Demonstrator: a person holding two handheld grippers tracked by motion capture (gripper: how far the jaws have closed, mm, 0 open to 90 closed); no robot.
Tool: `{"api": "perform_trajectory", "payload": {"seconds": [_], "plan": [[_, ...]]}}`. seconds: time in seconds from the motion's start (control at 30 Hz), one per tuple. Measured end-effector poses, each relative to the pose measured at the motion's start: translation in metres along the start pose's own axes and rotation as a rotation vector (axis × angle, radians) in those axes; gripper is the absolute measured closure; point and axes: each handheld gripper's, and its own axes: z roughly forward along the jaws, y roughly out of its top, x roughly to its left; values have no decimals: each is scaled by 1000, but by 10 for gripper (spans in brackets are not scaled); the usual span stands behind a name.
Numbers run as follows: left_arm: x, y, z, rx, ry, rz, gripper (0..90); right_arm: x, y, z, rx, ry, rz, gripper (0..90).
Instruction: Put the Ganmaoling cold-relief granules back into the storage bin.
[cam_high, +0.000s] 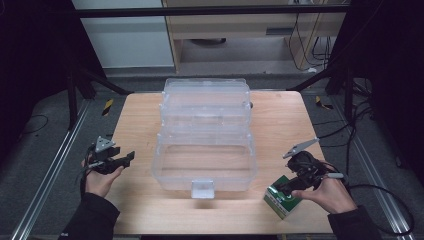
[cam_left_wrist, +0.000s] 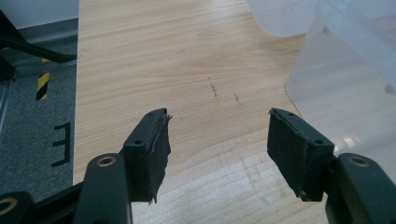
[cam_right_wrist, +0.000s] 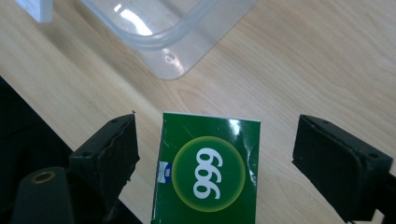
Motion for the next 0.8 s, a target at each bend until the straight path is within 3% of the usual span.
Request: {"api": "perform_trajectory", "payload": {"seconds": [0.2,0.43,0.8], "plan": [[2,0,1,3,-5,32,381,4,-2,10,54,6,-10,84],[0,-1,2,13,-3,17,381,8,-5,19,109,1,-3,52],[0,0,4,18,-13,48,380,5,-17,32,169,4,32,43]]}}
